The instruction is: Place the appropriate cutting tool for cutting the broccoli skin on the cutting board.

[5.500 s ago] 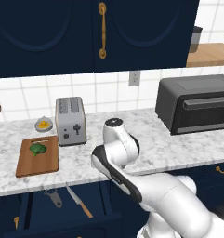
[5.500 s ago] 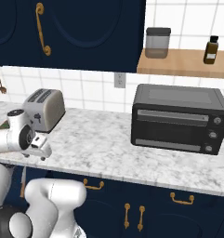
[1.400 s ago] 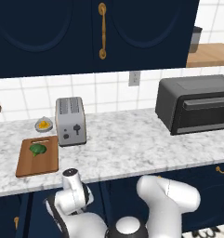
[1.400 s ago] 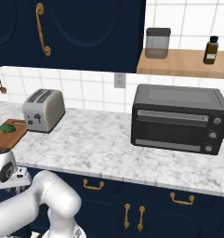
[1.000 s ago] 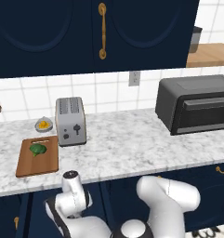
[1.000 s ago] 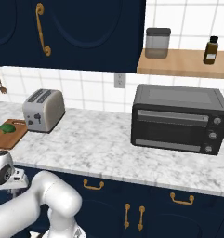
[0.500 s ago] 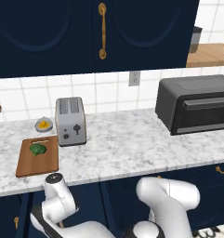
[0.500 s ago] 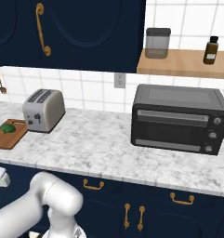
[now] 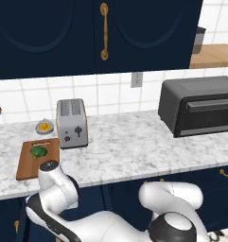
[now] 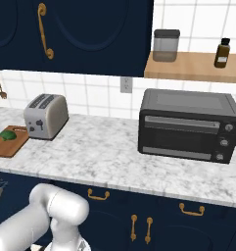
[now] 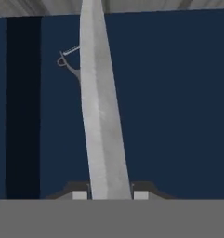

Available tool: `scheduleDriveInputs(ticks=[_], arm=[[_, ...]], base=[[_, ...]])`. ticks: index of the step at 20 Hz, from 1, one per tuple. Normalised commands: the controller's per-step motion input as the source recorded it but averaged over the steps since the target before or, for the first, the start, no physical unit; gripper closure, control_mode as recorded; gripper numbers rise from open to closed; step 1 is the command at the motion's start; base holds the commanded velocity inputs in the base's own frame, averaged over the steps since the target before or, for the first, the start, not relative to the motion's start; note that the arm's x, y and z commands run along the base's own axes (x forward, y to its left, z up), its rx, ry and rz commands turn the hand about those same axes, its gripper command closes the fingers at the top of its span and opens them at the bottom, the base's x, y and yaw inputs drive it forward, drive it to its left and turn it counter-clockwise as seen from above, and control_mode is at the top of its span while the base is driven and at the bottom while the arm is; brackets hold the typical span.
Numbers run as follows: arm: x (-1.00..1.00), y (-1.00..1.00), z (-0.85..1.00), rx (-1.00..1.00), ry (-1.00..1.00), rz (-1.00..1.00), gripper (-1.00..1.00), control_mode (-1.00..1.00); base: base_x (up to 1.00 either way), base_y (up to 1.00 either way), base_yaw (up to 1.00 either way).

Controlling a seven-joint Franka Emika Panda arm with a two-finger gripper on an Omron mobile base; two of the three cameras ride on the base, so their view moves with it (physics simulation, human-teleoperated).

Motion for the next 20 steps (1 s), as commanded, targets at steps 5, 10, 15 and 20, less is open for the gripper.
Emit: scheduleDriveInputs(ticks=[5,10,15,20], arm=[[-0.49,0.39,0.04,0.0,0.21,-0.37,1.0,-1.0],[-0.08,0.35,0.79,-0.04,0.02,-0.35,1.0,-1.0],[0.3,0.17,0.9,-0.07,-0.06,-0.31,1.0,-1.0],[0.53,-0.05,0.26,0.0,-0.06,-0.16,1.0,-1.0]], base=[[0.0,0.0,0.0],[0.0,0.0,0.0],[0.0,0.0,0.0],[0.0,0.0,0.0]])
